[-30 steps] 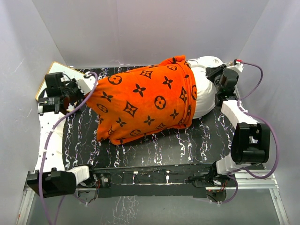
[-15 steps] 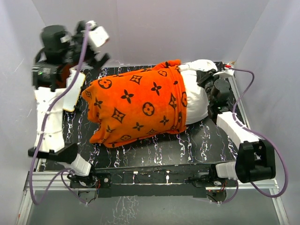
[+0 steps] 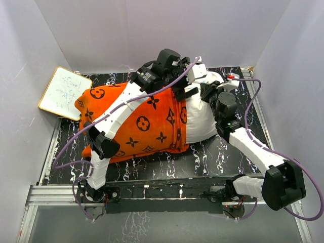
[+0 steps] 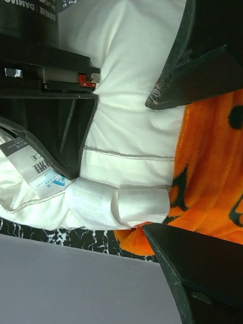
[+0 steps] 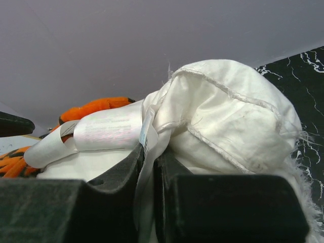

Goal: Remove the pillowcase from the pillow
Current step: Remove the pillow from the pillowcase.

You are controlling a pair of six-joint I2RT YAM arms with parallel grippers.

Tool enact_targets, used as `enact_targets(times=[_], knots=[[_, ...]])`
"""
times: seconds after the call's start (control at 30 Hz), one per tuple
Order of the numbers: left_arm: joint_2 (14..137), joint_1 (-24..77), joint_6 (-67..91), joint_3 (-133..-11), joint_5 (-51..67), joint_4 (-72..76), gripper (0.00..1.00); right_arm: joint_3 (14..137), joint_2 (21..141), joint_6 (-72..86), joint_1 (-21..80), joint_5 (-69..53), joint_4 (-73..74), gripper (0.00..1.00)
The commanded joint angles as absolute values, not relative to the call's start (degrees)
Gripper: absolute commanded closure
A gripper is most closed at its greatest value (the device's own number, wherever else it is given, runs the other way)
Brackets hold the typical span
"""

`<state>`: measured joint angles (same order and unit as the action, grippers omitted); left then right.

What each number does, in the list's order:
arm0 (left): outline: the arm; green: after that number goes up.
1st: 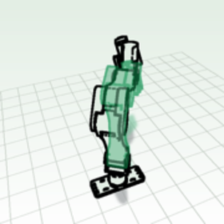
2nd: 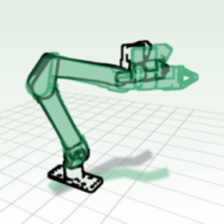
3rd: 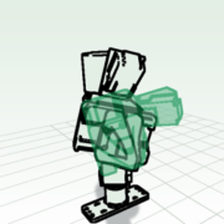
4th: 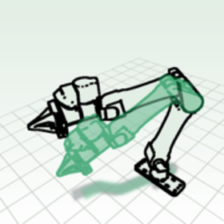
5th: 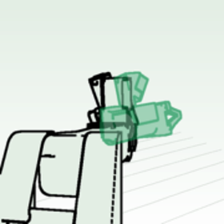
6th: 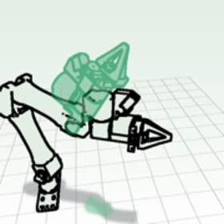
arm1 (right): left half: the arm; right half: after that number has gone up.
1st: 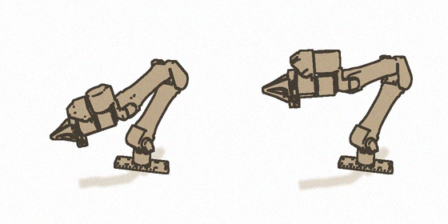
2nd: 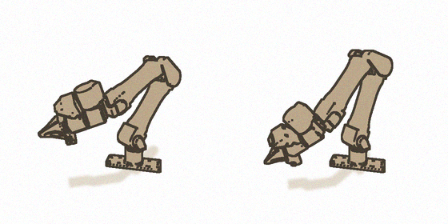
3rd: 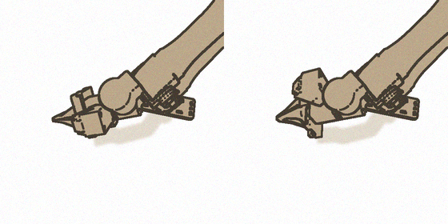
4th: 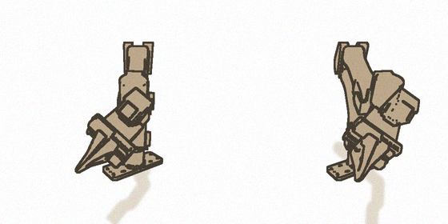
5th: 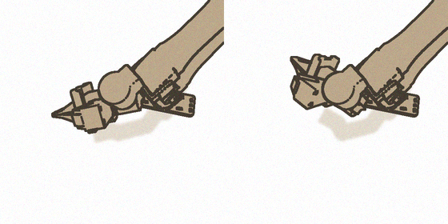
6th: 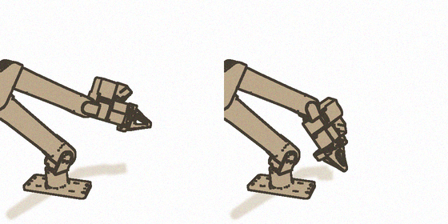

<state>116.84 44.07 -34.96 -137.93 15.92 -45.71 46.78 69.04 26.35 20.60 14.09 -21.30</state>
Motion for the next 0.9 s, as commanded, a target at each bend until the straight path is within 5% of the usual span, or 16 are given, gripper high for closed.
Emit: enact_targets(times=[0.0, 0.33, 0.87], knots=[[114.31, 44.89, -30.51, -137.46, 10.33, -41.59, 0.1, 44.44, 68.13, 24.98, 22.03, 15.24, -19.54, 0.92], [107.15, 43.53, -34.0, -124.54, -7.96, -45.51, 0.24, 39.27, 74.23, 27.16, 21.97, 18.25, -19.09, 0.92], [85.22, 22.6, -42.97, -89.33, -7.08, -48.0, 0.34, 32.14, 75.9, 30.25, 21.89, 19.13, -21.7, 0.92]])
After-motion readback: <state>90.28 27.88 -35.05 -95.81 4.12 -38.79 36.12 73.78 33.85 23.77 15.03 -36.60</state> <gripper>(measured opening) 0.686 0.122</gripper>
